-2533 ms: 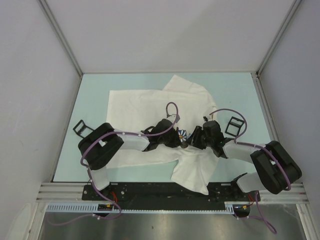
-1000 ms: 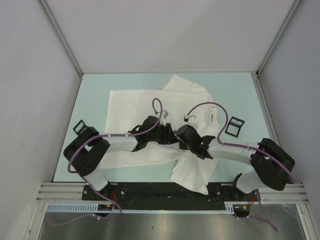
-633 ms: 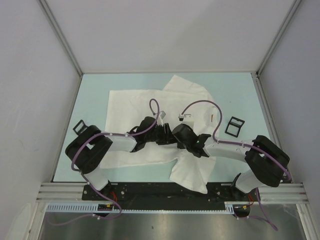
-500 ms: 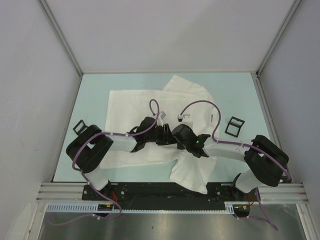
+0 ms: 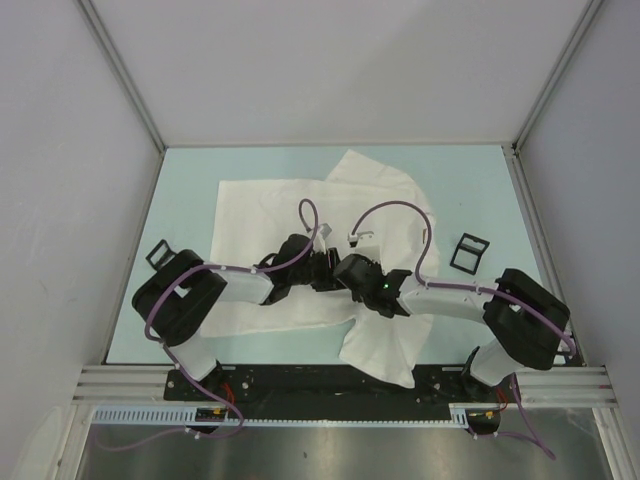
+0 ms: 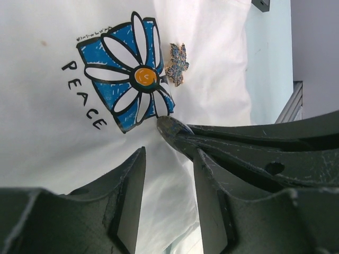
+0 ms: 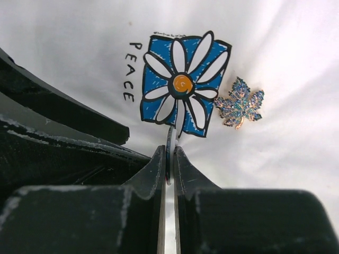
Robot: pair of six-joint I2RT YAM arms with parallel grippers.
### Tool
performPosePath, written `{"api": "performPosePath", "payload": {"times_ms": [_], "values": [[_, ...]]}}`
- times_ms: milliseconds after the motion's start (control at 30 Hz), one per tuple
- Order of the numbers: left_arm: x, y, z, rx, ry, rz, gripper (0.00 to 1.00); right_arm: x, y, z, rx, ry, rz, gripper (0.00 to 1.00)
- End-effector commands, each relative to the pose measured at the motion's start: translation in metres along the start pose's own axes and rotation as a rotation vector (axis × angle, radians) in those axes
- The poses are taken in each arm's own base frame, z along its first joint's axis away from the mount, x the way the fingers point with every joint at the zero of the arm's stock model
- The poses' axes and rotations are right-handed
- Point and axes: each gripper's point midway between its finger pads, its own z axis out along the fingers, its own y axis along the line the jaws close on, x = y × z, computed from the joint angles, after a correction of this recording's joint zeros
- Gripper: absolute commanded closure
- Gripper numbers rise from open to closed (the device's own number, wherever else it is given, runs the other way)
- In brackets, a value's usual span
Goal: Remove the brooch from the garment
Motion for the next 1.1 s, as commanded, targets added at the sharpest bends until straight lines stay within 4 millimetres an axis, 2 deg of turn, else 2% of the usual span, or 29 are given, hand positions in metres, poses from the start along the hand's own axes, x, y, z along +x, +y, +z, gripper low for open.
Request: {"api": "performPosePath", "payload": {"times_ms": [0, 233, 433, 533, 567, 767, 900, 1000, 1067], "values": [[-0.015, -0.018, 0.0, 0.071, -0.053, 0.011, 0.54, -0.018, 0.016, -0.002, 0.069, -0.054, 0.017, 1.0], [-0.018, -0.015, -0.006, 0.059, -0.071, 0.008, 0.53, -0.013, 0.033, 0.004, 0.099, -0.027, -0.069, 0.96], [-0.016, -0.013, -0.003, 0.067, -0.061, 0.004, 0.51, -0.013, 0.05, 0.005, 0.015, -0.014, -0.099, 0.87], [-0.014, -0.013, -0.001, 0.076, -0.047, 0.008, 0.5, -0.015, 0.058, 0.004, -0.019, -0.02, -0.113, 0.81], [-0.013, -0.013, 0.0, 0.077, -0.043, 0.006, 0.49, -0.015, 0.058, 0.004, -0.02, -0.021, -0.115, 0.75], [-0.014, -0.017, -0.001, 0.097, -0.049, 0.003, 0.47, -0.024, 0.059, -0.004, -0.043, -0.058, -0.112, 0.7], [-0.016, -0.02, 0.0, 0.108, -0.05, 0.002, 0.46, -0.034, 0.062, -0.017, -0.098, -0.099, -0.083, 0.67], [-0.016, -0.023, 0.001, 0.116, -0.043, 0.004, 0.41, -0.041, 0.061, -0.025, -0.127, -0.124, -0.062, 0.63], [-0.014, -0.026, 0.005, 0.114, -0.019, 0.011, 0.38, -0.04, 0.061, -0.028, -0.151, -0.13, -0.051, 0.57]]}}
